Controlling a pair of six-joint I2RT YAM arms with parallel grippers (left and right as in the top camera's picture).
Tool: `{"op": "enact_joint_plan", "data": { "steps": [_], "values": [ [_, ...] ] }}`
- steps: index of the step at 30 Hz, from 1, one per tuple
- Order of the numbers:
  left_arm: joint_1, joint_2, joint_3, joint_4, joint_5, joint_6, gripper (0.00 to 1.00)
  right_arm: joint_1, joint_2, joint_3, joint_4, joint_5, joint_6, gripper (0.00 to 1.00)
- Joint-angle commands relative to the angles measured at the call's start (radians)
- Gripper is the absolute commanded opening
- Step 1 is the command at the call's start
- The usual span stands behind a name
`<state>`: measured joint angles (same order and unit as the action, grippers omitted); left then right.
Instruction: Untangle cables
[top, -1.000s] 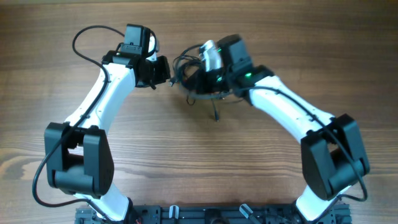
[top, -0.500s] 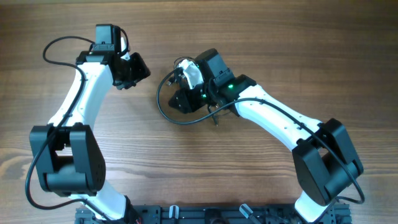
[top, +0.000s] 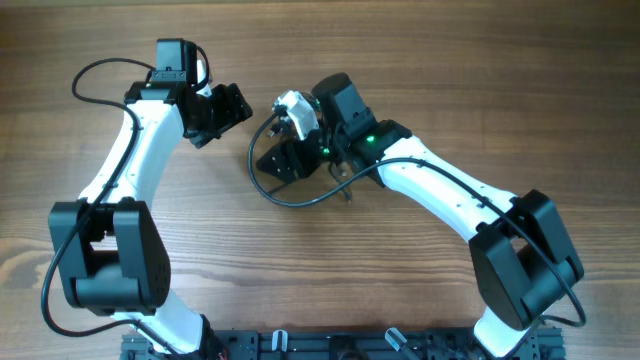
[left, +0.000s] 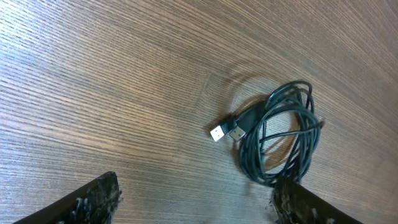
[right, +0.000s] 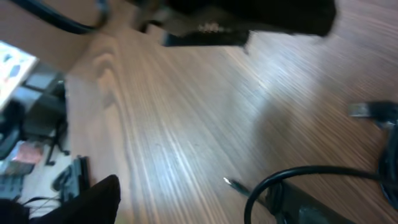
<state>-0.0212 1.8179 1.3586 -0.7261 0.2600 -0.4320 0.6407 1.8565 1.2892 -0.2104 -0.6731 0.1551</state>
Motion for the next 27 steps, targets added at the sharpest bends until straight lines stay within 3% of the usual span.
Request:
{"op": "enact_joint_plan", "data": {
  "steps": [1, 9, 13, 16, 21, 27],
  "values": [
    [-0.005, 0.011, 0.001, -0.001, 0.012, 0.005, 0.83, 0.008, 0.023, 0.012, 0.008, -0.187, -0.051, 0.80],
    [-0.005, 0.011, 0.001, 0.003, 0.012, 0.005, 0.84, 0.019, 0.023, 0.012, -0.059, -0.187, -0.051, 0.94],
    [-0.005, 0.011, 0.001, 0.003, 0.012, 0.005, 0.90, 0.007, 0.018, 0.016, -0.069, -0.121, -0.043, 0.99],
    [-0.005, 0.011, 0.001, 0.003, 0.012, 0.006, 0.99, -0.014, -0.002, 0.048, -0.085, -0.228, -0.050, 1.00],
    [-0.005, 0.011, 0.001, 0.003, 0.012, 0.009, 1.00, -0.052, -0.035, 0.076, -0.032, -0.464, -0.058, 1.00],
    [-0.005, 0.011, 0.001, 0.004, 0.012, 0.009, 1.00, -0.041, -0.031, 0.073, -0.066, -0.311, -0.014, 1.00]
  ]
}}
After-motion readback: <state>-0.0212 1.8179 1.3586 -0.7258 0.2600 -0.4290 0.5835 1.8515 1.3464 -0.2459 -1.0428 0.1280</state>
